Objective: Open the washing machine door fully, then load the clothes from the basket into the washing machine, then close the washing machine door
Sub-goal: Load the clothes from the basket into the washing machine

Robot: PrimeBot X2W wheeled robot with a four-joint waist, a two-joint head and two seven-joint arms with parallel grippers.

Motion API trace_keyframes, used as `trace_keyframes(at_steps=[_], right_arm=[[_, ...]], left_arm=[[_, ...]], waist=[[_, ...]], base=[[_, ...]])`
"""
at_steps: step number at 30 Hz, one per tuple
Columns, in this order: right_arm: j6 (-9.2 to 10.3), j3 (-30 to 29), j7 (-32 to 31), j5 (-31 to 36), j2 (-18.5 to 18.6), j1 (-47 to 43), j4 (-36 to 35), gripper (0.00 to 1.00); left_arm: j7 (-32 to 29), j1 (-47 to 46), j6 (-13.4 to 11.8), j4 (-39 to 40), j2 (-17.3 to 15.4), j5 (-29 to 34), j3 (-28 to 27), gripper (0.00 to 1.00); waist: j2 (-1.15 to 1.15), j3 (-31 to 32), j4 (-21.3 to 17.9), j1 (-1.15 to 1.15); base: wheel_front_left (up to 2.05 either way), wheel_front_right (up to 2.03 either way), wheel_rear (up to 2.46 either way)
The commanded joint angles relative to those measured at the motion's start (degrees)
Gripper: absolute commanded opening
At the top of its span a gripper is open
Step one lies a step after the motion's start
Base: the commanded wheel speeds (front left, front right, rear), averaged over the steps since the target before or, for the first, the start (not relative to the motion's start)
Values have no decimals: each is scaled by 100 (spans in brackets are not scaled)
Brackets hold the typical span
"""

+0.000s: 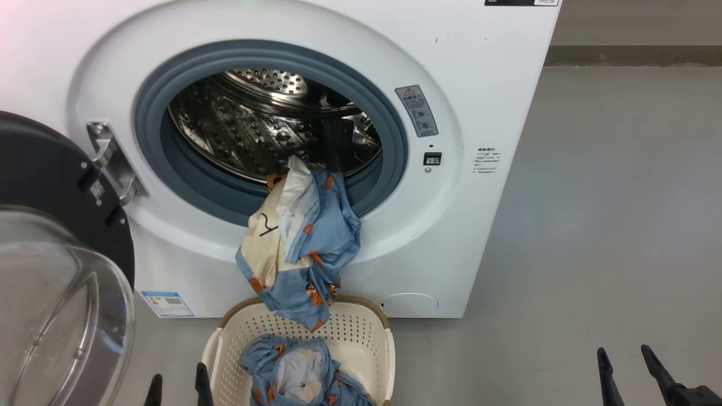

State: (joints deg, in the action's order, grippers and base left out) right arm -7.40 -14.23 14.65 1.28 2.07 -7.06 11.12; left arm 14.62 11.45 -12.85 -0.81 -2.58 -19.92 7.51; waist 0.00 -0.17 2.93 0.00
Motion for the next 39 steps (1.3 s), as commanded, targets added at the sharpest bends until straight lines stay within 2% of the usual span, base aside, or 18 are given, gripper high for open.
trace_keyframes(at_steps=[1,13,24,33,39], right_arm=[[-9,82,35,-64,86,151,-107,100],[-9,268,35,-560,82,254,97,100],[-9,512,35,-727,81,582,159,100],[-9,802,35,-1035,81,970,229,100],[-9,1084,35,-1221,81,1258,276,100]], left_arm=[[38,-125,16,110,-30,11,-212,100],[38,-170,23,116,-30,61,-205,100],[38,-755,114,-221,-30,-45,-35,100],[38,-1745,248,-1356,-30,-520,-136,100],[38,-2652,546,-2603,-117,-633,-509,100]], waist=[[0,6,-23,0],[0,-115,-233,0],[0,-558,-744,0],[0,-1098,-1342,0],[0,-1506,-1768,0]], base=[[0,0,0],[0,0,0],[0,0,0],[0,0,0],[0,0,0]])
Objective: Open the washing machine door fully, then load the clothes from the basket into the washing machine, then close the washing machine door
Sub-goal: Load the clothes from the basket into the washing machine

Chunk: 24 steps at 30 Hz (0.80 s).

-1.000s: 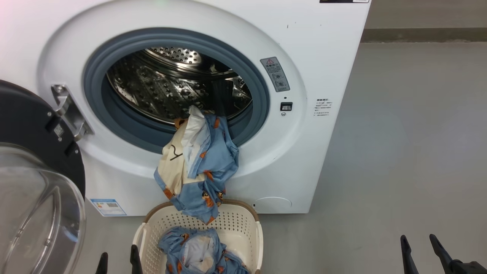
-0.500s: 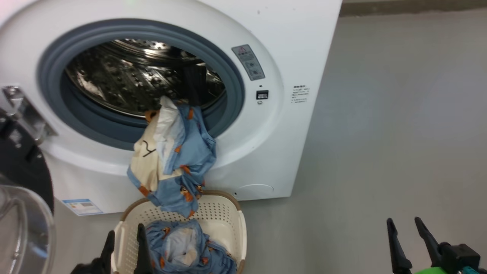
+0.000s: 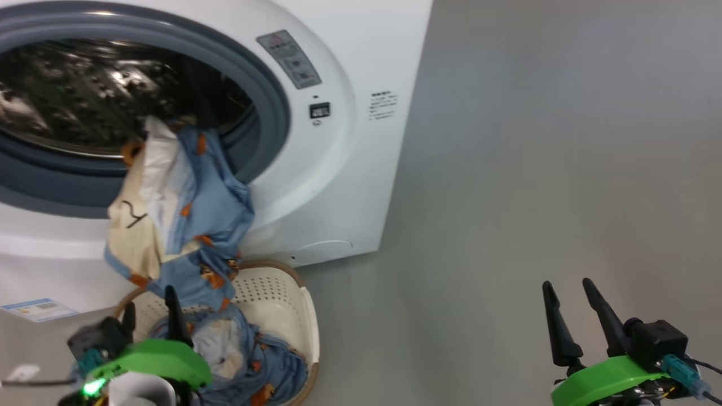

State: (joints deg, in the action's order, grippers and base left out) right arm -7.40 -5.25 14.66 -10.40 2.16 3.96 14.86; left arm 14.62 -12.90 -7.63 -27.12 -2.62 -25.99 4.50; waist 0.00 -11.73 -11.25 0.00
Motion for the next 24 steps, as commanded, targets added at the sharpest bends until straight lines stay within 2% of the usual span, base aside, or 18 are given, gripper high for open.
trace_keyframes(at_steps=[1,10,17,24], right_arm=[[-9,227,34,-58,72,186,-82,100],[-9,543,34,-254,72,501,-32,100],[-9,633,34,-336,72,670,-132,100],[-9,617,34,-360,72,774,-175,100]], left_arm=[[38,-348,80,-139,-145,-27,-256,100],[38,-1382,655,-1605,-275,-228,-618,100],[38,-1957,656,-2202,-373,-184,-990,100],[38,-2320,639,-2483,-469,-36,-1305,100]], waist=[[0,-401,-405,0],[0,-896,-842,0],[0,-1347,-1077,0],[0,-1658,-1156,0]], base=[[0,0,0],[0,0,0],[0,0,0],[0,0,0]])
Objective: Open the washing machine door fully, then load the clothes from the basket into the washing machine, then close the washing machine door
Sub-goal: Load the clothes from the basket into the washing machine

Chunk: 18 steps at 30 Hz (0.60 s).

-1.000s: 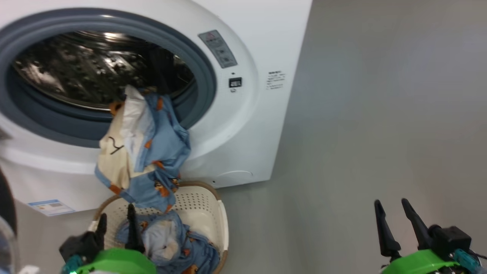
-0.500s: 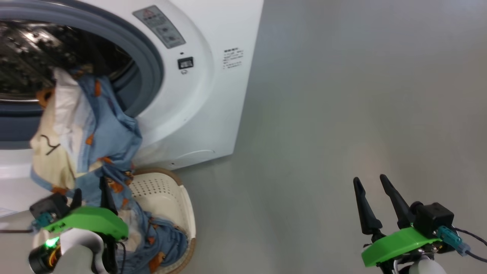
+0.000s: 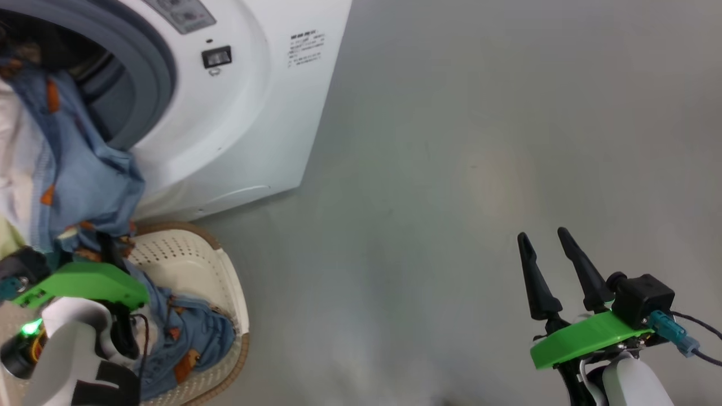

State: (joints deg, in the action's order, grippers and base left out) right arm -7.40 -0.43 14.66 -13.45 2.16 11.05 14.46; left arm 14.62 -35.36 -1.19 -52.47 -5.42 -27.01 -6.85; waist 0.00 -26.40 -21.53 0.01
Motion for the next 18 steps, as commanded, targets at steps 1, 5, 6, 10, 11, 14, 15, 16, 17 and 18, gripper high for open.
trace_keyframes(at_steps=[1,5,6,10,11,14,15,16,17,18], right_arm=[[-9,140,34,-53,72,69,-142,100],[-9,150,34,-46,72,87,-151,100],[-9,154,34,-45,72,94,-153,100],[-9,186,34,-45,72,129,-149,100],[-9,189,34,-47,72,139,-146,100],[-9,195,34,-53,72,165,-139,100],[-9,195,34,-53,72,171,-136,100],[-9,194,34,-54,72,177,-131,100],[-9,190,34,-53,72,179,-126,100],[-9,183,34,-53,72,177,-120,100]], left_arm=[[38,-107,-10,27,-193,93,-209,100],[38,-206,-17,2,-197,191,-312,100],[38,-242,-15,24,-197,229,-349,100],[38,-355,-36,297,-159,458,-502,100],[38,-368,-68,432,-141,536,-558,100],[38,-337,-161,874,-38,758,-765,47],[38,-303,-178,1003,-4,842,-824,16],[38,-265,-185,1106,32,912,-881,0],[38,-220,-178,1176,71,969,-925,0],[38,-169,-164,1226,104,1021,-962,0]], waist=[[0,-226,-128,-1],[0,-277,-116,-1],[0,-292,-107,-1],[0,-334,-64,-1],[0,-343,-55,-1],[0,-351,-34,-1],[0,-348,-30,-1],[0,-343,-27,-1],[0,-333,-23,-1],[0,-318,-18,-1]], base=[[0,0,0],[0,0,0],[0,0,0],[0,0,0],[0,0,0],[0,0,0],[0,0,0],[0,0,0],[0,0,0],[0,0,0]])
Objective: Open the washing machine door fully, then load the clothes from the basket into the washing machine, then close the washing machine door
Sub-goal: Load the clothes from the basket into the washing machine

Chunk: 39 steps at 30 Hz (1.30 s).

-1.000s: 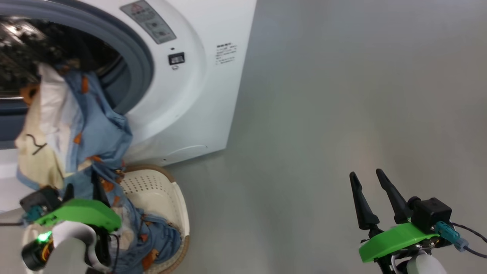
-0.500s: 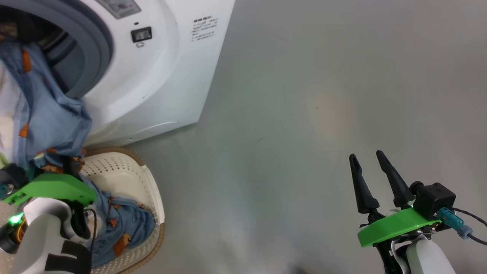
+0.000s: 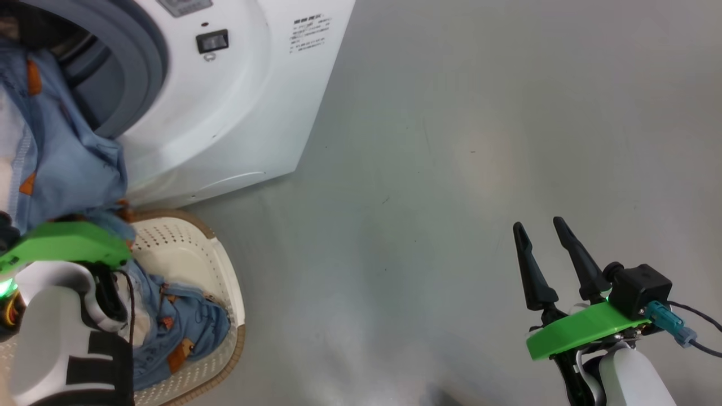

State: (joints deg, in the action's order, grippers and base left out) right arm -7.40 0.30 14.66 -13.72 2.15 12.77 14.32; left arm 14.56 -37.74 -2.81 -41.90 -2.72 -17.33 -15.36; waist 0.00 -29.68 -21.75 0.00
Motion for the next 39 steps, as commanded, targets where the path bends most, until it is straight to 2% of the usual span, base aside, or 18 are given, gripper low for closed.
trace_keyframes(at_steps=[1,7,10,14,21,24,29,39], right_arm=[[-9,102,34,-25,73,-3,-98,100],[-9,34,34,-50,73,-98,-73,100],[-9,26,34,-40,73,-137,-56,100],[-9,1,34,11,73,-163,-54,100],[-9,75,34,31,73,-189,-56,100],[-9,130,34,-34,73,-226,-46,100],[-9,219,34,-109,73,-258,-2,100],[-9,448,34,-283,73,-282,88,100]], left_arm=[[44,132,-13,228,-134,106,-149,0],[44,580,9,575,-27,233,-246,0],[44,760,45,834,-20,40,-6,0],[44,852,-45,1321,-18,-146,442,0],[44,506,-197,1719,-17,-69,882,0],[44,208,-226,1589,-43,147,861,0],[44,-350,-254,1149,-263,320,750,0],[44,-1745,-381,50,-1031,641,583,0]], waist=[[0,32,10,0],[0,181,118,0],[0,265,222,0],[0,368,359,0],[0,455,371,0],[0,414,275,0],[0,319,97,0],[0,-127,-307,0]], base=[[0,0,0],[0,0,0],[0,0,0],[0,0,0],[0,0,0],[0,0,0],[0,0,0],[0,0,0]])
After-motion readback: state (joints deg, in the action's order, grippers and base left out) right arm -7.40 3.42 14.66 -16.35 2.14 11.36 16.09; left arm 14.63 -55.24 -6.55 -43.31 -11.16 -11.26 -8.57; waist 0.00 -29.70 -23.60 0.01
